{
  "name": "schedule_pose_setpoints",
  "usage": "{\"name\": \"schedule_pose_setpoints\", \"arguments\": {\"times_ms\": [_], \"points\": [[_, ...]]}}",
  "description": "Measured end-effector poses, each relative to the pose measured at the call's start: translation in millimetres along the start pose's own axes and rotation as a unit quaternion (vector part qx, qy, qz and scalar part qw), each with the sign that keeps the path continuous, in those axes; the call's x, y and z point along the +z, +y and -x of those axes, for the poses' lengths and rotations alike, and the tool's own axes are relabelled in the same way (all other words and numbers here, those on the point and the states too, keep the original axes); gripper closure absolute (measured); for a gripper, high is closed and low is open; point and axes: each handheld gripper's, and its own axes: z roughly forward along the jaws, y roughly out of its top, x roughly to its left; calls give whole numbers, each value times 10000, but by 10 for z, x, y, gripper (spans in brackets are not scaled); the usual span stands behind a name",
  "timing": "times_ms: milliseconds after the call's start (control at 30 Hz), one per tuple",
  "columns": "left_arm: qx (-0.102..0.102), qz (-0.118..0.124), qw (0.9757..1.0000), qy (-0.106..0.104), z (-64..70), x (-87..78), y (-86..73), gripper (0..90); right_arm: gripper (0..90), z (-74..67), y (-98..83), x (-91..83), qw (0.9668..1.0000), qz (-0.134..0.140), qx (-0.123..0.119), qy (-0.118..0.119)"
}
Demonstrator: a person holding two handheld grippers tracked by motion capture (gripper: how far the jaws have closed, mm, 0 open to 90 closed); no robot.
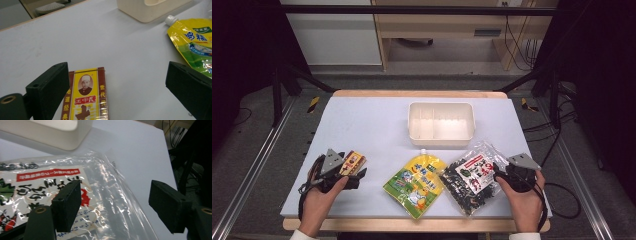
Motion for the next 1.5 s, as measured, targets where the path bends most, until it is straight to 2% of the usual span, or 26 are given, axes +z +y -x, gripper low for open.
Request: {"name": "schedule_pose_setpoints", "arguments": {"times_ms": [67, 167, 300, 367, 433, 533, 733, 833, 867, 1033, 1200, 1233, 1300, 1367, 1500], "points": [[-75, 11, 10000, 30, -37, -8, -12, 51, 283, 82, -29, -12, 9998, 71, 66, -153], [-84, 28, 10000, 45, -43, -17, -11, 53, 291, 135, -51, -19, 9997, 55, 128, -223], [-71, 23, 10000, 37, -38, -17, -7, 54, 359, 244, -105, -37, 9995, 46, 233, -218], [-63, 15, 10000, 36, -37, -15, -7, 55, 414, 324, -144, -42, 9994, 21, 324, -128], [-59, 8, 10000, 37, -37, -16, -7, 55, 431, 349, -159, -39, 9993, 14, 348, -94], [-59, 7, 10000, 44, -38, -19, -6, 57, 559, 426, -205, -40, 9988, 64, 481, 84], [-29, -55, 10000, 28, -32, -4, -7, 62, 664, 490, -267, 19, 9981, -20, 551, 269], [-6, -69, 10000, 26, -24, -2, -5, 63, 668, 499, -293, 59, 9973, -107, 602, 401], [0, -71, 10000, 27, -24, -3, -4, 63, 664, 501, -296, 62, 9975, -121, 589, 379], [-2, -67, 10000, 18, -22, -5, -6, 64, 593, 543, -326, 73, 9965, -124, 685, 459], [28, -83, 10000, -9, -9, 4, -2, 65, 519, 607, -401, 158, 9913, -349, 1078, 667], [32, -83, 10000, -13, -6, 5, -2, 65, 502, 625, -419, 182, 9887, -415, 1218, 764], [40, -86, 10000, -21, -2, 7, -2, 65, 495, 627, -427, 189, 9879, -445, 1249, 799], [46, -95, 9999, -31, 0, 10, -3, 66, 501, 630, -448, 200, 9856, -444, 1344, 928], [44, -103, 9999, -30, 8, 16, -6, 68, 526, 611, -477, 184, 9845, -412, 1373, 1009]]}}
